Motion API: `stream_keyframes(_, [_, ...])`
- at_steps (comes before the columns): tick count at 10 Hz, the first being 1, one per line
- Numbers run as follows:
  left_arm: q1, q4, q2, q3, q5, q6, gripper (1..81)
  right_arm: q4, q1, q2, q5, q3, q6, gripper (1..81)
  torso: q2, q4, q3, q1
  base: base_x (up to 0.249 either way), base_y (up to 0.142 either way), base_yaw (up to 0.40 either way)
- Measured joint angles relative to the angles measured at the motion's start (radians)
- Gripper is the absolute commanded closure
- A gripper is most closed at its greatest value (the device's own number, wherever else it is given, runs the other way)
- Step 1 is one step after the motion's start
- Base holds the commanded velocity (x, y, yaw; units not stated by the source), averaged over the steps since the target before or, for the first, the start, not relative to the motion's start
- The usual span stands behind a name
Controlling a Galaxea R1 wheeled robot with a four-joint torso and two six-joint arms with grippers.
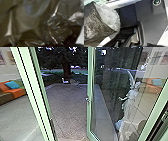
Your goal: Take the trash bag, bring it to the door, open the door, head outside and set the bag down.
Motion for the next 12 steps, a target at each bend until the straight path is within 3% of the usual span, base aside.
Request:
stream_keyframes(5, [0.0, 0.001, 0.007, -0.017, 0.0, 0.0, 81.1, 0.0, 0.0, 0.001, 0.0, 0.0, 0.0, 1.0, 0.0, 0.0, 0.0, 0.0, 0.0, 0.0, 0.0])
stream_keyframes(12, [0.003, 0.001, 0.029, -0.069, 0.001, 0.0, 81.1, 0.0, -0.003, 0.003, 0.003, 0.0, 0.0, 1.0, 0.0, 0.0, 0.001, -0.002, 0.08, 0.0, 0.0])
